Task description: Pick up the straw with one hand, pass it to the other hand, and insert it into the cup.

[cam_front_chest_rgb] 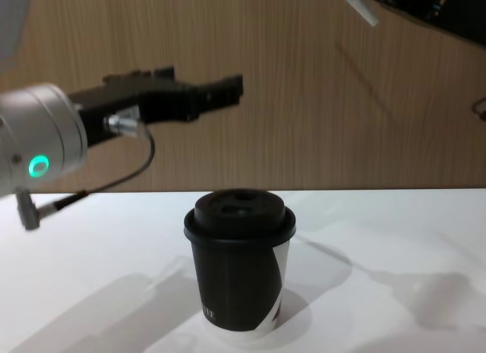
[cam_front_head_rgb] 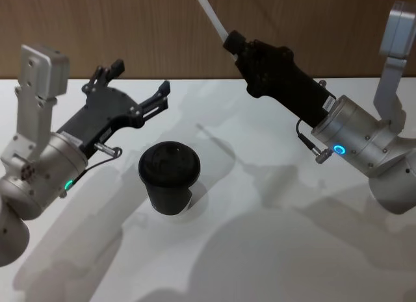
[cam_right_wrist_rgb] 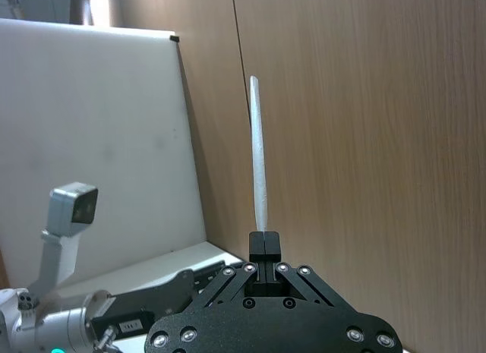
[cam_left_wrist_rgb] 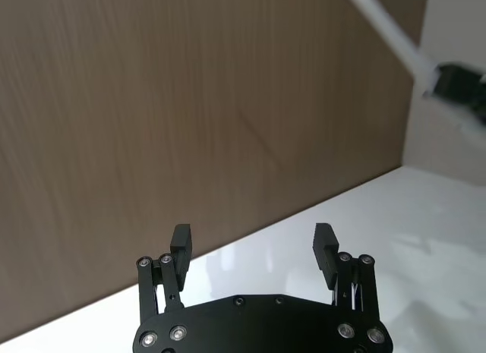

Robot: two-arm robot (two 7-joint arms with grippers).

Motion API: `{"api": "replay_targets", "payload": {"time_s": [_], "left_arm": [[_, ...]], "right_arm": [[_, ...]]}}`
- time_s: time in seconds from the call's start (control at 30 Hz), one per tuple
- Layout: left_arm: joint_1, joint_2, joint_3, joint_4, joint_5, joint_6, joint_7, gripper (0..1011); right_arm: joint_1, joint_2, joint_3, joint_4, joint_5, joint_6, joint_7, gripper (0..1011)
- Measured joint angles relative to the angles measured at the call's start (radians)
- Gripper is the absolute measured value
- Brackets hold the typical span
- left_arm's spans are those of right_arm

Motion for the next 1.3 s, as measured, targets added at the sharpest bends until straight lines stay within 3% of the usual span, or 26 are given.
{"api": "replay_targets", "payload": {"time_s": [0.4,0.83,1.3], "left_arm": [[-0.021,-0.005,-0.034,-0.043,-0.154,-0.010,-0.142,1003],[-0.069,-0.040,-0.054,-0.040,-0.380,0.045,-0.282,1003],[-0.115,-0.076,-0.046,-0.008,-0.507,0.092,-0.332,1003]], "right_arm": [[0.000,0.000,-0.001,0.000,0.001,0.000,0.000,0],[0.000,0.000,-0.001,0.000,0.003,0.000,0.000,0],[0.000,0.000,-0.001,0.000,0.003,0.000,0.000,0]]}}
